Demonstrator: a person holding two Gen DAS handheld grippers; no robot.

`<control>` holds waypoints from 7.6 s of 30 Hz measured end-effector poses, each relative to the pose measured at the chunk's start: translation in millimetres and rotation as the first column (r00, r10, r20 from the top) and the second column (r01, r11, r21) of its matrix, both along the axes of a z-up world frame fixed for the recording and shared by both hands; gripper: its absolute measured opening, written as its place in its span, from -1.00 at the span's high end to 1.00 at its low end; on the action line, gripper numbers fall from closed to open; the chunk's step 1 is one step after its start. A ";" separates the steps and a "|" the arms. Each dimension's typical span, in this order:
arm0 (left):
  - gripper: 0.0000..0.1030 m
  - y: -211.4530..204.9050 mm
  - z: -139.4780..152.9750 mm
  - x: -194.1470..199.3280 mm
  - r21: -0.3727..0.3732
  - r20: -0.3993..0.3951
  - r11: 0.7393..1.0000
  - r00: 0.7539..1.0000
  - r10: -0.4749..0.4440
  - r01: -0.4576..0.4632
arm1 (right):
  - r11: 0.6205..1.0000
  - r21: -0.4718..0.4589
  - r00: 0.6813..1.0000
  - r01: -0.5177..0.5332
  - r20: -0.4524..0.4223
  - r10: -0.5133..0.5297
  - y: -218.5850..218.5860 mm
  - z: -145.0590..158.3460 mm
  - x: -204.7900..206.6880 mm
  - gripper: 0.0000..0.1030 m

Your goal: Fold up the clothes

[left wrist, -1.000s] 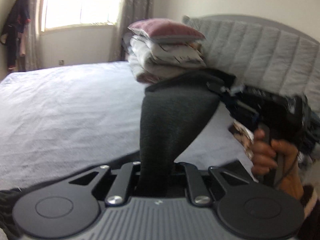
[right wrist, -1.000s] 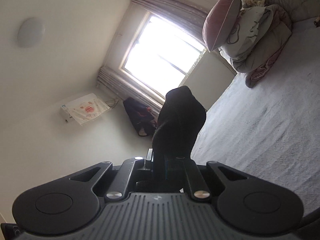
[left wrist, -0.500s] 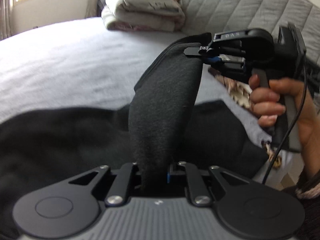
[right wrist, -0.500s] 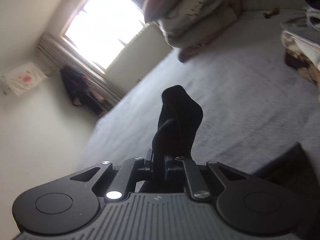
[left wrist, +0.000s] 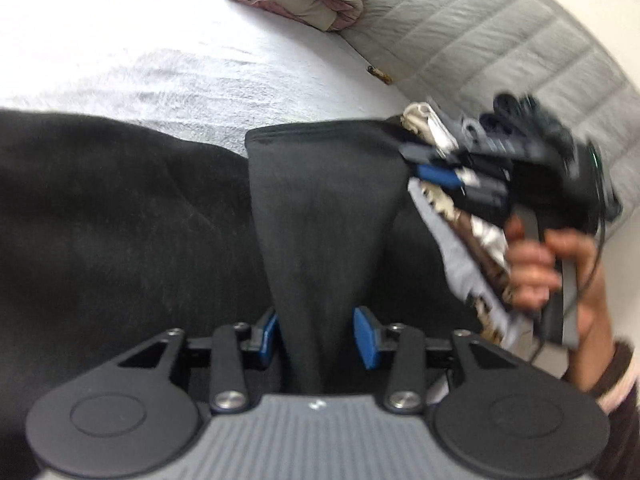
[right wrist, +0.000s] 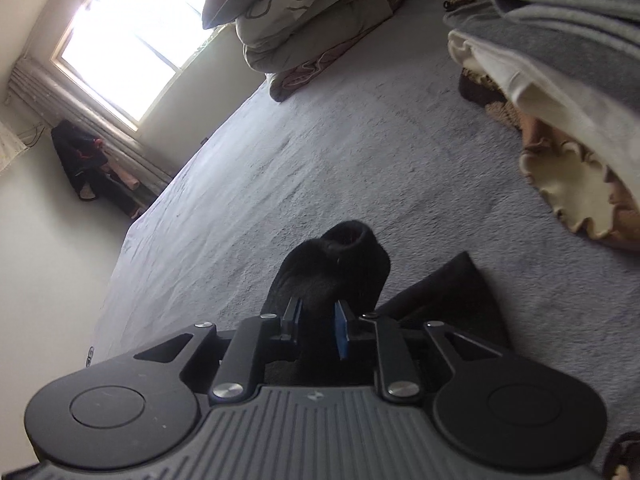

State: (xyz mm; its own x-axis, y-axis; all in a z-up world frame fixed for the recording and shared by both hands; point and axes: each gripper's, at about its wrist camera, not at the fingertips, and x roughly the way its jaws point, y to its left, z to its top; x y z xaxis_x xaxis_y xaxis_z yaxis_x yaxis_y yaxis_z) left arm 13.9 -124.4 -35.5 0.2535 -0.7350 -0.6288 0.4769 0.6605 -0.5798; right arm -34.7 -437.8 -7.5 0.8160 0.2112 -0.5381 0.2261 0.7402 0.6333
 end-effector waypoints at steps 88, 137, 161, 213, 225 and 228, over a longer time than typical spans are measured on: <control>0.13 -38.3 10.9 -54.5 0.110 0.308 0.969 0.919 -0.245 0.222 | 0.970 0.149 0.980 0.193 -0.081 -0.183 -58.1 -25.0 -44.3 0.19; -0.10 349.6 10.0 -73.1 -0.014 0.242 0.578 0.558 0.793 -0.816 | 0.576 -0.501 0.620 -0.646 0.096 0.779 267.9 18.9 -70.8 0.26; 0.71 375.4 9.4 -47.3 -0.047 0.190 0.447 0.432 0.882 -0.893 | 0.252 -0.627 0.388 -0.737 -0.088 0.917 352.6 12.9 -95.8 0.90; -0.04 163.8 -24.0 -102.0 0.292 0.451 0.955 0.889 -0.083 -0.060 | 0.897 -0.442 0.944 0.013 -0.291 -0.157 68.1 -12.7 -121.6 0.39; -0.05 161.1 14.2 -75.9 0.200 0.454 0.979 0.889 -0.054 -0.043 | 0.843 -0.520 0.990 -0.136 -0.104 0.096 144.9 -6.1 -87.0 0.09; -0.06 142.2 7.5 -63.1 0.192 0.452 0.981 0.889 -0.070 -0.021 | 0.828 -0.523 0.977 -0.200 -0.042 0.209 181.6 -19.5 -67.4 0.07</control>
